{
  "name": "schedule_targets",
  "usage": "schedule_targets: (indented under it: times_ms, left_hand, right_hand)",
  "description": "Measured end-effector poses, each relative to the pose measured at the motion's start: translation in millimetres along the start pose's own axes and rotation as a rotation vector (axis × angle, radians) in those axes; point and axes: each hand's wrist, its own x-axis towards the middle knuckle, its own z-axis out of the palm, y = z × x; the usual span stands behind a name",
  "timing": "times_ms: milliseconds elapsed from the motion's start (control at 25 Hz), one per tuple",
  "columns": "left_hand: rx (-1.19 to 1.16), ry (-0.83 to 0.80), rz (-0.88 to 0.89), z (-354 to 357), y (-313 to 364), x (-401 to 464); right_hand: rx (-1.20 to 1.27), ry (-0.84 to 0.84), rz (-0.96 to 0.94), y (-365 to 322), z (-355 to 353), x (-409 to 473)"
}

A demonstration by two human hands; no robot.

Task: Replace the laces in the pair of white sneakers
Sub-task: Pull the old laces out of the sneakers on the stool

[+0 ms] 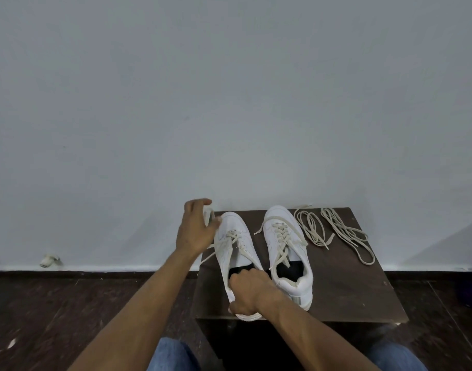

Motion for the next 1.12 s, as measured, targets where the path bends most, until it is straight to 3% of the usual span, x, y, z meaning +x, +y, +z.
schedule_targets:
  times_ms: [80,240,360,440,520,600,720,840,920,1000,1040,1120]
  left_hand:
    - [0.177,-0.037,0.02,12,-5,-21]
    - [0.205,-0.213,-0.185,34,-9,-52]
    - [0.248,-0.153,-0.188,41,-14,-59]
    - [0.242,-0.106,-0.195,42,-17,-60]
    - [0.224,-0.097,-0.225,41,-18,-58]
    - [0.192,-0.096,-0.259,41,-18,-57]
    - [0.153,-0.077,-0.301,41,-18,-60]
    - [0.157,-0.058,-0.297,43,-19,-62]
    - [0.167,-0.054,-0.297,42,-18,-61]
    - [0.176,-0.056,-0.301,44,-18,-60]
    - [0.178,-0.056,-0.299,44,-18,-60]
    - [0.186,-0.058,-0.291,45,-16,-61]
  right_hand:
    - [0.004,-0.003,-0.012,1,-1,0]
    - [0.085,-0.034,-0.072,8,-3,-1]
    - [0.207,-0.046,-0.15,19,-14,-8]
    - [0.346,0.087,-0.152,26,-32,-8]
    - [0.416,0.324,-0.074,33,-49,10]
    - [0.326,0.421,0.044,37,-57,35]
    - [0.046,0.27,0.143,28,-44,65]
    - [-0.051,0.333,0.147,26,-30,73]
    - [0.277,0.462,0.305,38,-32,77]
    - [0.938,0.539,0.58,59,-43,78]
    - [1.135,0.556,0.654,70,-45,76]
    - [0.942,0.531,0.573,85,-49,71]
